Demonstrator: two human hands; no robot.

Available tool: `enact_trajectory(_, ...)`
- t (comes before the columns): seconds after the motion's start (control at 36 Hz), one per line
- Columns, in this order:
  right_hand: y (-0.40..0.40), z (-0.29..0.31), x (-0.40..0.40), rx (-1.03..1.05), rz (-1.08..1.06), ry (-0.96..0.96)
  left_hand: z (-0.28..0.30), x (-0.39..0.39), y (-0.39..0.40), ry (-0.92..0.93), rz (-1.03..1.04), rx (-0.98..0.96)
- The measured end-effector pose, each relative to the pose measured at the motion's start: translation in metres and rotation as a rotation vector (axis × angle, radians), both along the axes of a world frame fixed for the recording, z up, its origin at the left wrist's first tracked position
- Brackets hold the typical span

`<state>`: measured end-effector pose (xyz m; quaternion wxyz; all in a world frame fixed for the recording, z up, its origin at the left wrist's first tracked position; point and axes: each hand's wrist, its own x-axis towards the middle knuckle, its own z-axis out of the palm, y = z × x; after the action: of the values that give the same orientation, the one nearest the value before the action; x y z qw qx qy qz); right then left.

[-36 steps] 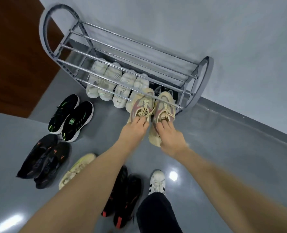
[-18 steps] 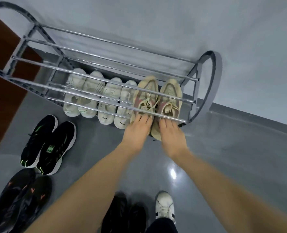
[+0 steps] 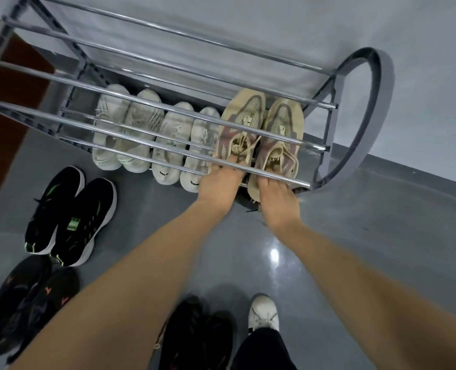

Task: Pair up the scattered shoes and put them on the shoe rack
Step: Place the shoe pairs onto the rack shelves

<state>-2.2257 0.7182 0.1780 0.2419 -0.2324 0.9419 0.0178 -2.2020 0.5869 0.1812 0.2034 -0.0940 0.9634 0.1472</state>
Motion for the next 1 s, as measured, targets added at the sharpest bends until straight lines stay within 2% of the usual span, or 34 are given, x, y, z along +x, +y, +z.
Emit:
enact_trajectory(0.19,0.0,0.007,0.006,-0.064,0.011,0.035,0.01,0.005,0.0,0.005,-0.056,-0.069)
enact_trajectory(0.31,-0.006,0.015,0.012,-0.091,-0.037,0.039,0.018,0.016,-0.002,0.046,-0.054,-0.037)
enact_trajectory(0.44,-0.008,0.021,0.04,-0.134,-0.146,0.14,0.035,0.042,-0.005,0.094,-0.09,0.005)
enact_trajectory(0.56,-0.008,0.041,0.071,-0.148,-0.112,0.087,0.054,0.071,-0.012,0.116,-0.106,0.003)
enact_trajectory(0.83,-0.026,0.111,0.156,-0.156,-0.088,0.179,0.125,0.158,-0.038,0.086,-0.181,-0.038)
enact_trajectory(1.0,-0.042,0.158,0.232,-0.149,-0.151,0.137,0.179,0.221,-0.055,0.083,-0.225,0.007)
